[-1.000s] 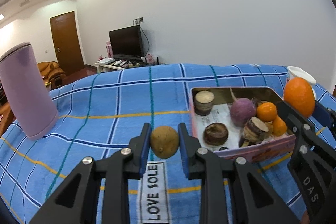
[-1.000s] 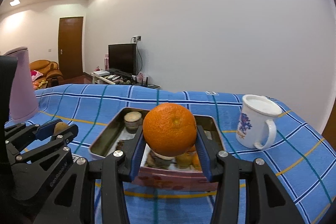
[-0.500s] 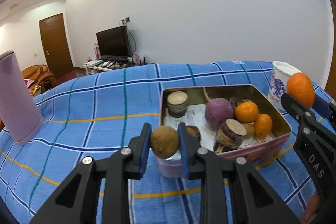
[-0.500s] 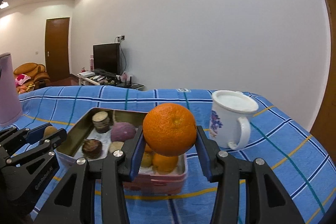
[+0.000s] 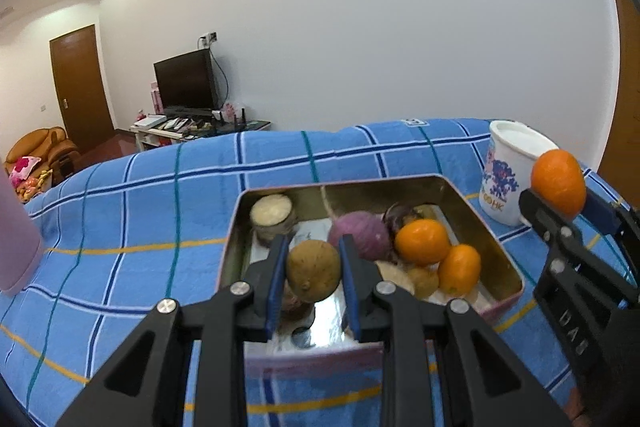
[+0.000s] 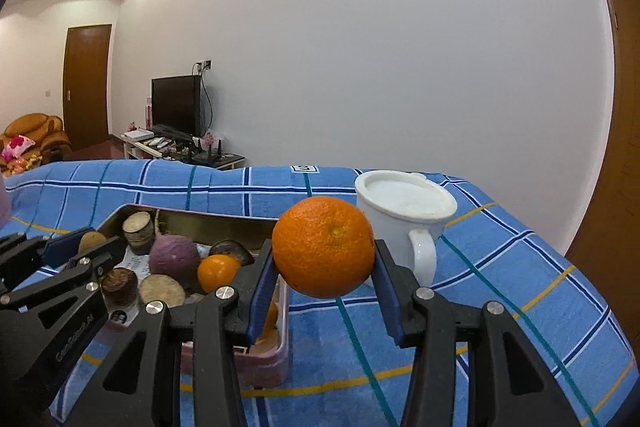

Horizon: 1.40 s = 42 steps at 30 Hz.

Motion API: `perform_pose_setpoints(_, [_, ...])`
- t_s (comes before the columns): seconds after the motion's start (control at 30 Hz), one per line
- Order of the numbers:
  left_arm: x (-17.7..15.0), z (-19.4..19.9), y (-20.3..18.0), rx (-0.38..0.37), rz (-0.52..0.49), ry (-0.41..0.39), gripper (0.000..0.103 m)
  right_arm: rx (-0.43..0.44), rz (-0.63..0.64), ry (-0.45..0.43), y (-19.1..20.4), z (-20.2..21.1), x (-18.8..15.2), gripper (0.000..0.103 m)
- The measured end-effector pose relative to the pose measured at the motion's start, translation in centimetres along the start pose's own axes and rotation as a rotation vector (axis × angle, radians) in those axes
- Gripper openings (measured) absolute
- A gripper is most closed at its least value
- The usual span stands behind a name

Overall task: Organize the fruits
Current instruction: 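Lift and carry the orange and small brown fruit over the pink tin, then lower both held items into the tin and open both grippers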

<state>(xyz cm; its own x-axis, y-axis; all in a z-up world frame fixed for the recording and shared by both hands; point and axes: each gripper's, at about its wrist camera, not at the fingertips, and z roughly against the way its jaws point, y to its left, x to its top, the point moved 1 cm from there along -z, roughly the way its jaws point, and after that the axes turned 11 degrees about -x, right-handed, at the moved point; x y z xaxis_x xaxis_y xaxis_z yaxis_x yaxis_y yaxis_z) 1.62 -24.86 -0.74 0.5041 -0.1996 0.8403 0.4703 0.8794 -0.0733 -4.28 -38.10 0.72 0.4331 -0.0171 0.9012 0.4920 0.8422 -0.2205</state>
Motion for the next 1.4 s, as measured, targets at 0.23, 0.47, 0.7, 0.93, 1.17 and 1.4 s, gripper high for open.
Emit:
perform_pose_setpoints(0.23, [0.6,-1.5,-0.1,-0.009,0.008,0.012,0.027,0.007,0.036,0.038,0.9,-2.0,0.5,0.048])
perform_pose_setpoints(0.47, [1.0,-2.7,1.1,-0.003,0.046,0.029,0.027,0.037,0.055,0.068,2.1,-3.5,0.9,0.048])
perform_pose_setpoints(0.7, [1.0,-3.4,1.9,-0.009,0.073,0.047,0.027,0.087,0.087,0.101,3.3,-4.7,1.3,0.048])
perform_pose_setpoints(0.93, [1.1,-4.7,2.6,-0.015,0.087,0.096,0.027,0.167,0.193,0.140,5.7,-5.5,0.9,0.048])
perform_pose_setpoints(1.17, [1.0,-5.8,3.9,-0.013,0.135,0.147,0.027,0.253,0.235,0.176,6.8,-6.2,0.6,0.049])
perform_pose_setpoints(1.4, [1.0,-6.5,4.0,-0.020,0.134,0.173,0.027,0.330,0.205,0.212,6.4,-6.6,0.4,0.049])
